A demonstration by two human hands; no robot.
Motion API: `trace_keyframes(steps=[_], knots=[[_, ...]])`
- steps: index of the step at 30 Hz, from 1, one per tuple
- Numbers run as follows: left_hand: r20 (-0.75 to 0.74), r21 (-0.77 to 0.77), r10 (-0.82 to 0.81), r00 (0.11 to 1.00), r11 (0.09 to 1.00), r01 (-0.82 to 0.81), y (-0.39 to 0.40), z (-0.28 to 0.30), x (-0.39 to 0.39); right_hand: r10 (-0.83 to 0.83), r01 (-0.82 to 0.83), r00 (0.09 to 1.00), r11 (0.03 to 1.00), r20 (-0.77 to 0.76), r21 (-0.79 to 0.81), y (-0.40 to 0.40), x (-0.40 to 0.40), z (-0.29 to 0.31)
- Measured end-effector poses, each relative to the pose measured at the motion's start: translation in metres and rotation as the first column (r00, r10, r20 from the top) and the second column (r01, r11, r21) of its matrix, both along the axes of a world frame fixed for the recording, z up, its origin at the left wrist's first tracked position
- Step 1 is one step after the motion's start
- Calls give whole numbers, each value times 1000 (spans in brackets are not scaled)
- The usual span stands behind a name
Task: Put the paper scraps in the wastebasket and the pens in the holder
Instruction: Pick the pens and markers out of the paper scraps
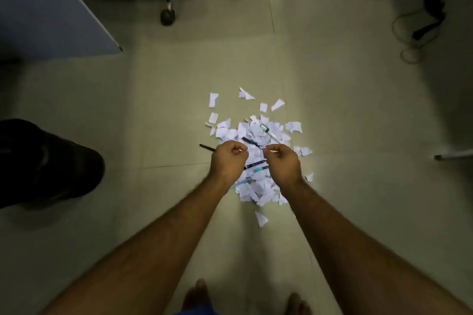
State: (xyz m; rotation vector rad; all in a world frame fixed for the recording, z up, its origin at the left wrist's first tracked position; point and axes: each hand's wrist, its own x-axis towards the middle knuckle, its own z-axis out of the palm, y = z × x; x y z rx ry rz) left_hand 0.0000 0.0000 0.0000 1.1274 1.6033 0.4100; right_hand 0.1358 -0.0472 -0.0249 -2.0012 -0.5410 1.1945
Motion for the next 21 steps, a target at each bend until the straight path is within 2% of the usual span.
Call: trace_keyframes(steps=[3,5,7,10,15,17,19,21], knots=[[-147,45,-109,983,992,117,-6,-83,9,205,-198,946,979,251,-50,-7,8,-72],[-230,34,-166,959,983,178,-14,-140,14,305,-288,892,952,334,-101,-12,7,-121],[-306,37,-212,928,972,234,-23,-181,22,367,-331,812,930,454,-161,-19,7,-160],[-419,101,-282,863,930,353,-25,-220,35,431,-377,636,897,640,-229,-19,11,-195],[-649,218,-284,706,820,529,-20,-257,47,584,-499,359,779,728,-379,-11,24,-236],[-716,194,-286,637,794,575,-20,-260,49,629,-529,279,731,726,-431,-13,25,-242],[-753,165,-311,580,764,624,-17,-260,49,614,-546,276,733,740,-405,-11,26,-244],[-790,90,-359,497,734,673,-11,-261,48,600,-527,349,761,720,-379,-7,30,-246]])
